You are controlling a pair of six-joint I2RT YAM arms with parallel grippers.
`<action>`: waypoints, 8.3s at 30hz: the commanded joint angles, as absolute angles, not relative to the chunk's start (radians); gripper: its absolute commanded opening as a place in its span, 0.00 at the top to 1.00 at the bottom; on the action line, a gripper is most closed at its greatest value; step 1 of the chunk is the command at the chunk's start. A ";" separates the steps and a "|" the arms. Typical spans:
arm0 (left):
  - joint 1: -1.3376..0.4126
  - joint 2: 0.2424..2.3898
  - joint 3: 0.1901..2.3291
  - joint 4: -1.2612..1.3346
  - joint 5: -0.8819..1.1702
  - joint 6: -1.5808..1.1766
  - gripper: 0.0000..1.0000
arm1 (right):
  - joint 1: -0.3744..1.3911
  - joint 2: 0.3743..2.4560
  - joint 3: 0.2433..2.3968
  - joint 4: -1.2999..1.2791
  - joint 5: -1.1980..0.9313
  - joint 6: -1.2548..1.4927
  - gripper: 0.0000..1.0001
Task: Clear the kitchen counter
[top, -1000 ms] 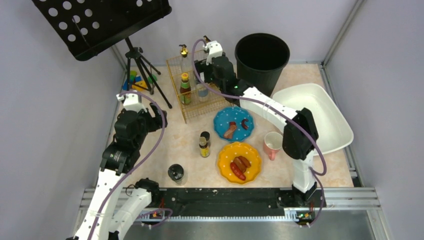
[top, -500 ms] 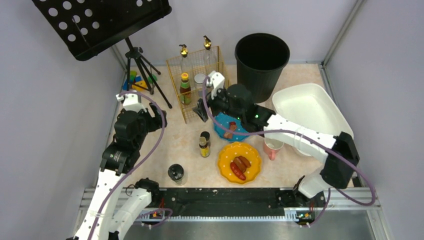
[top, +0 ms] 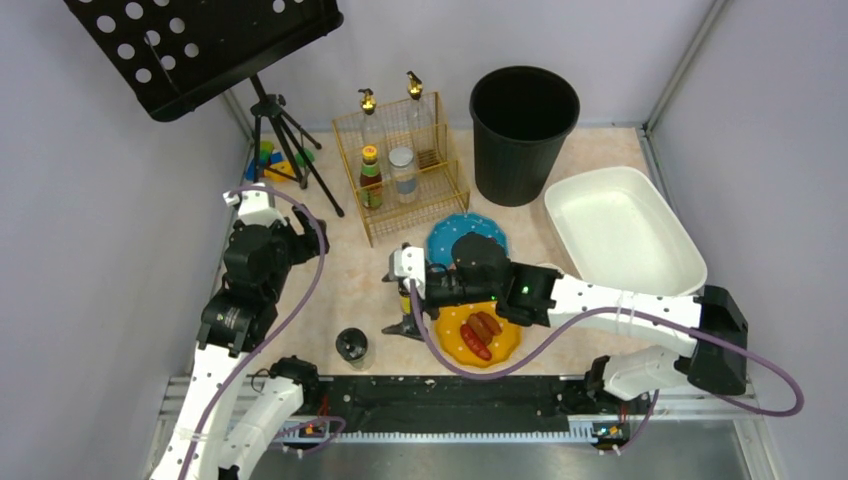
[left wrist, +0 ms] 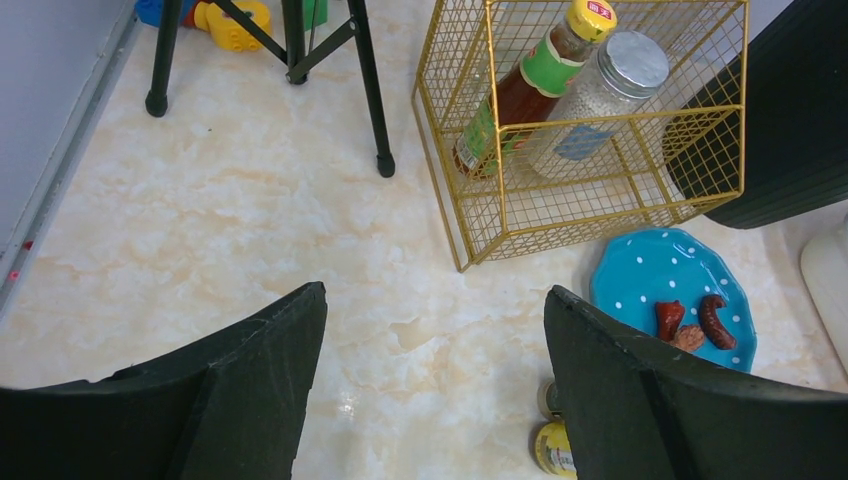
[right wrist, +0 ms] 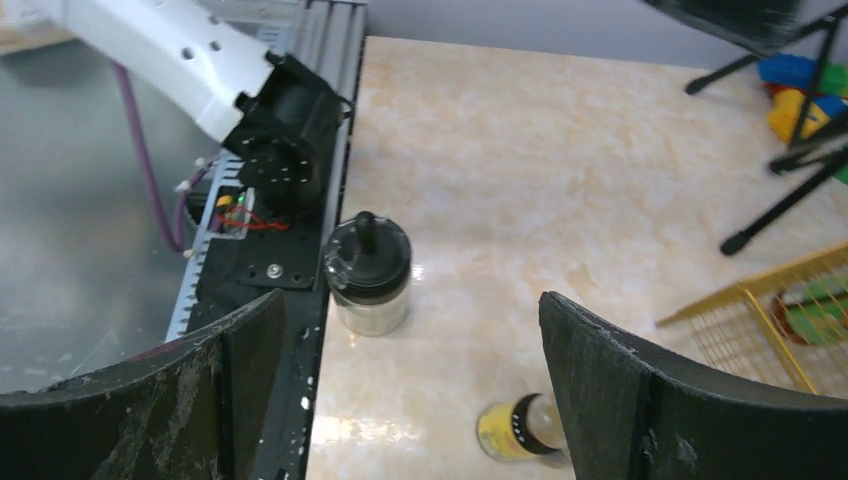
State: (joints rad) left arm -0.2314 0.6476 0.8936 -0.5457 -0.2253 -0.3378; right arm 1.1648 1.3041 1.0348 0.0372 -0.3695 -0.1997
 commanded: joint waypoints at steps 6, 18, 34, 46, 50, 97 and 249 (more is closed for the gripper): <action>-0.224 0.641 0.901 -0.519 -0.235 -0.332 0.10 | 1.275 1.427 1.006 0.146 -0.406 -0.321 0.01; -0.224 0.646 0.902 -0.520 -0.233 -0.336 0.01 | 1.320 1.635 1.077 0.239 -0.373 -0.306 0.01; -0.224 0.653 0.901 -0.520 -0.229 -0.339 0.01 | 1.322 1.770 1.140 0.319 -0.328 -0.274 0.01; -0.224 0.655 0.902 -0.519 -0.225 -0.339 0.02 | 1.322 1.848 1.173 0.327 -0.353 -0.245 0.01; -0.224 0.653 0.901 -0.520 -0.225 -0.339 0.02 | 1.322 1.873 1.183 0.328 -0.359 -0.231 0.01; -0.222 0.604 0.890 -0.512 -0.299 -0.355 0.05 | 1.322 1.562 1.192 0.282 -0.018 -0.183 0.91; -0.172 0.667 0.899 -0.512 -0.118 -0.365 0.07 | 0.979 1.365 1.106 -0.095 -0.321 -0.197 0.21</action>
